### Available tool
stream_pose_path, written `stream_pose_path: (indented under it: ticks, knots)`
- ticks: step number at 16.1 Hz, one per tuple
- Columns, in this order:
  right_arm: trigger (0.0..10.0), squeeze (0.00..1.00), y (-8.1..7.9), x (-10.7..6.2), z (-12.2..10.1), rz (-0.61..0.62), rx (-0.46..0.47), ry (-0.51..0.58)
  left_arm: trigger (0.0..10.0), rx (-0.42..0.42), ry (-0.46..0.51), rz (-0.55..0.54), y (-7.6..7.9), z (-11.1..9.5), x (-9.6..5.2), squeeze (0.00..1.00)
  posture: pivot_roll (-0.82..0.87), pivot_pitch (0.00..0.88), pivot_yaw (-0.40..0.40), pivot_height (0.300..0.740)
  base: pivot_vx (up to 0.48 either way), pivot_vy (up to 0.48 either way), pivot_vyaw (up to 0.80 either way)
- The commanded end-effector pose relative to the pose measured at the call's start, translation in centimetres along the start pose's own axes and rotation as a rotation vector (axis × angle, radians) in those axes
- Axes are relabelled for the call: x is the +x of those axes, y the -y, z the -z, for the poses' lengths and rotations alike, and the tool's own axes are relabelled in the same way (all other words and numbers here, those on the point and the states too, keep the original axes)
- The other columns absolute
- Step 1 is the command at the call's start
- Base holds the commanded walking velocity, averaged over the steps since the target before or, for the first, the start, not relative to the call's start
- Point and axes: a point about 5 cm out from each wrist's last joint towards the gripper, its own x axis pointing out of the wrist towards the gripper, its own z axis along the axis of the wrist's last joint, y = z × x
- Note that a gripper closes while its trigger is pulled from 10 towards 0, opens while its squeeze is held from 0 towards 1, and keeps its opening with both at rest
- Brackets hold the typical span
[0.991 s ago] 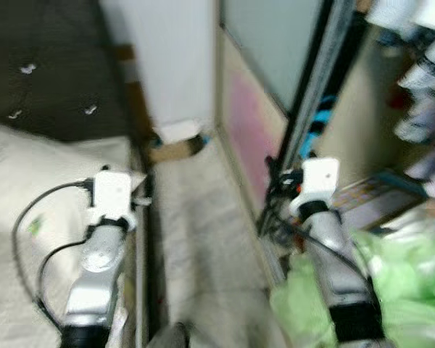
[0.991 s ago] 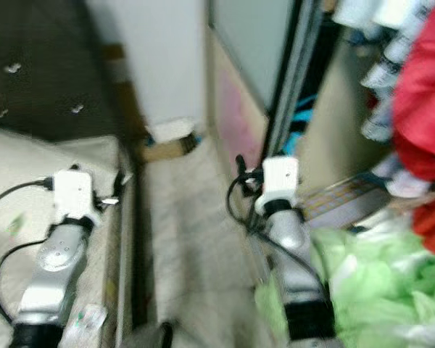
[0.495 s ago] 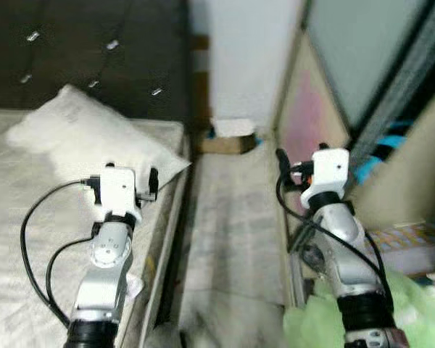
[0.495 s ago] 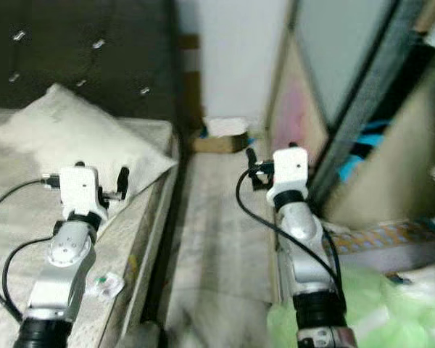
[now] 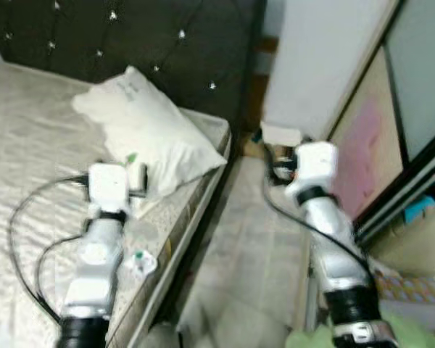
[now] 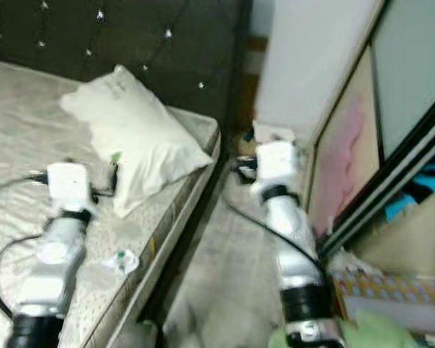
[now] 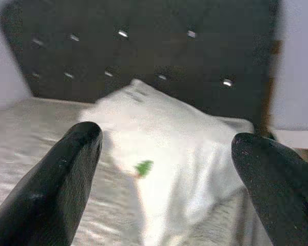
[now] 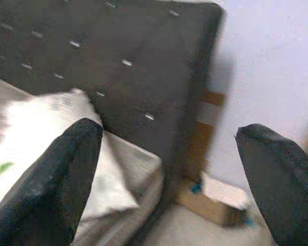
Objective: Clean up the room
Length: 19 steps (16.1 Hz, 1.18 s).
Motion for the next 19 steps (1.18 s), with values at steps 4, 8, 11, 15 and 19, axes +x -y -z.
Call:
stream_pose_path:
  ticks: [4, 8, 11, 15, 19]
  knots:
    - [10.0, 0.0, 0.3, 0.2, -0.1, -0.005, 0.002, 0.006, 10.0, -0.025, 0.001, -0.02, 0.2, -0.1, 0.0, 0.0, 0.06, 0.0, -0.051, 0.74, 0.0, 0.0, 0.8]
    - [10.0, 0.0, 0.0, 0.3, -0.2, -0.019, 0.007, 0.013, 10.0, -0.027, 0.002, 0.037, 1.1, -0.3, -0.2, 0.0, 0.06, 0.0, -0.049, 0.74, 0.0, 0.0, 0.8]
    - [10.0, 0.0, -0.2, 0.4, -0.4, -0.03, 0.007, 0.021, 10.0, -0.058, 0.006, 0.04, 1.1, -0.4, -0.1, 0.0, 0.06, 0.0, -0.051, 0.74, 0.0, 0.0, 0.8]
    - [10.0, 0.0, -0.3, 0.5, -0.5, -0.043, 0.003, 0.029, 10.0, -0.065, 0.008, 0.032, 0.9, -0.4, 0.0, 0.0, 0.06, 0.0, -0.049, 0.74, 0.0, 0.0, 0.8]
    - [10.0, 0.0, -0.6, 0.5, -0.4, -0.05, 0.009, 0.031, 10.0, -0.061, 0.011, 0.042, 0.8, -0.5, 0.0, 0.0, 0.06, 0.0, -0.047, 0.74, 0.0, 0.0, 0.8]
